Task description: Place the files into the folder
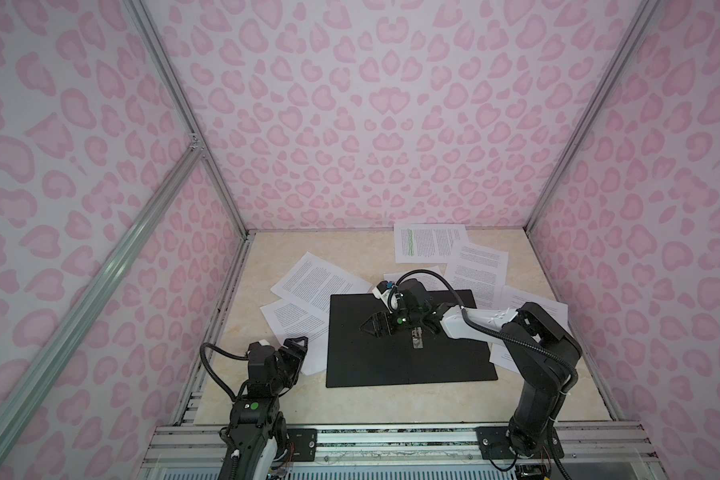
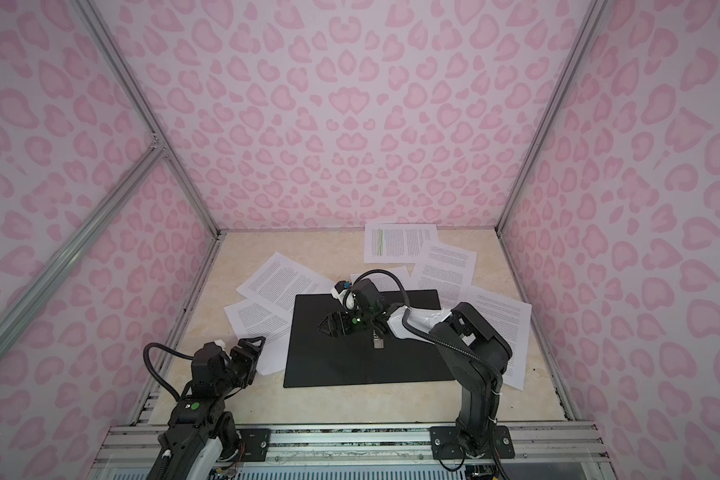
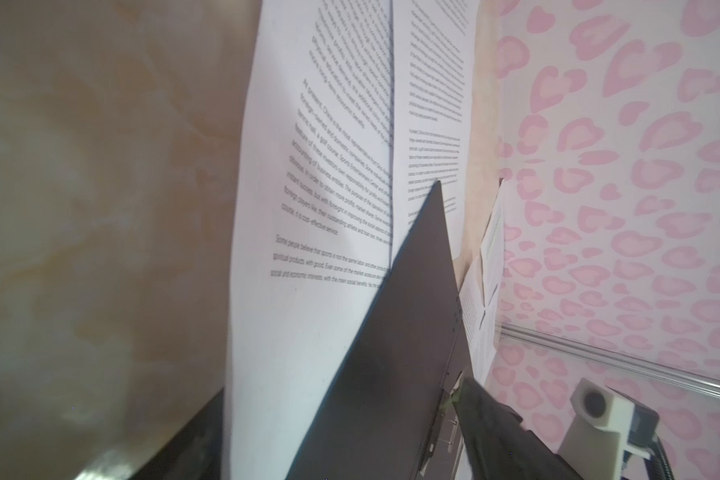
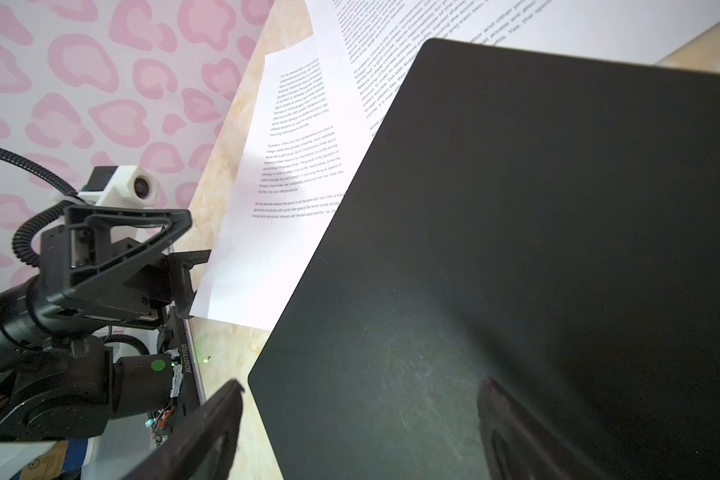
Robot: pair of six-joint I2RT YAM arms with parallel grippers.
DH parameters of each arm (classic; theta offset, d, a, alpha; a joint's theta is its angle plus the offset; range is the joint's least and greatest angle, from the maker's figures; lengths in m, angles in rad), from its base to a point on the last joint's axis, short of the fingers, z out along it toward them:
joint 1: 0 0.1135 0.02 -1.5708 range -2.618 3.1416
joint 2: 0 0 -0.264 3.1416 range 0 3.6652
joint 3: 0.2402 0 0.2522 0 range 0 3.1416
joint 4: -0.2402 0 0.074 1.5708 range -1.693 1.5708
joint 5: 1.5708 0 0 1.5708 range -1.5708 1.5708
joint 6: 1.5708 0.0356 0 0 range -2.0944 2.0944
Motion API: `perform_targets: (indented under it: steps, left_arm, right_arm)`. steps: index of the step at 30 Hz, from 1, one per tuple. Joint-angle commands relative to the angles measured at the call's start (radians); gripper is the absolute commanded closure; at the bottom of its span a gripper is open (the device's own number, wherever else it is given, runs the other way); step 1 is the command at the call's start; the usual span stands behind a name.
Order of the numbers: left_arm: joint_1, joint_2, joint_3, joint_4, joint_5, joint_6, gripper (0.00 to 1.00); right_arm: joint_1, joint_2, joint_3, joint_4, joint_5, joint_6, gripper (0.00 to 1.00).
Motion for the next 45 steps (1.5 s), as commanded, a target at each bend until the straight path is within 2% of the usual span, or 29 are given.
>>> perform_targets:
  steps: [1, 3, 10, 17, 21, 25, 30, 33, 39, 45]
  left_arm:
    - [0.001, 0.031, 0.014, -0.028, -0.012, 0.018, 0.32]
    - [0.002, 0.021, 0.019, -0.037, -0.021, 0.016, 0.37]
    - [0.001, 0.018, 0.054, -0.085, -0.038, 0.04, 0.71]
    - [0.001, 0.048, 0.105, -0.125, -0.039, 0.087, 0.97]
    - [0.001, 0.039, 0.173, -0.183, -0.035, 0.147, 0.97]
    - [0.001, 0.042, 0.285, -0.273, -0.034, 0.26, 0.97]
    - [0.001, 0.047, 0.419, -0.385, -0.054, 0.37, 0.97]
    - [0.002, 0.056, 0.494, -0.461, -0.085, 0.424, 0.97]
    - [0.002, 0.065, 0.673, -0.578, -0.12, 0.495, 0.97]
    - [0.001, 0.089, 0.825, -0.661, -0.12, 0.567, 0.97]
  right_arm:
    - [-0.009, -0.007, -0.018, 0.024, -0.008, 0.003, 0.12]
    - [-0.015, -0.011, -0.027, 0.033, -0.011, 0.011, 0.12]
    - [-0.036, -0.02, -0.039, 0.032, 0.005, 0.013, 0.12]
    - [-0.065, -0.055, -0.061, 0.019, 0.037, 0.004, 0.12]
    - [-0.094, -0.08, -0.083, 0.016, 0.065, 0.007, 0.12]
    - [-0.146, -0.126, -0.119, -0.01, 0.144, 0.024, 0.12]
    - [-0.208, -0.188, -0.139, -0.155, 0.348, 0.036, 0.12]
    - [-0.225, -0.202, -0.131, -0.23, 0.397, 0.071, 0.11]
    - [-0.215, -0.202, -0.127, -0.299, 0.416, 0.132, 0.06]
    - [-0.138, -0.228, -0.155, -0.311, 0.469, 0.208, 0.03]
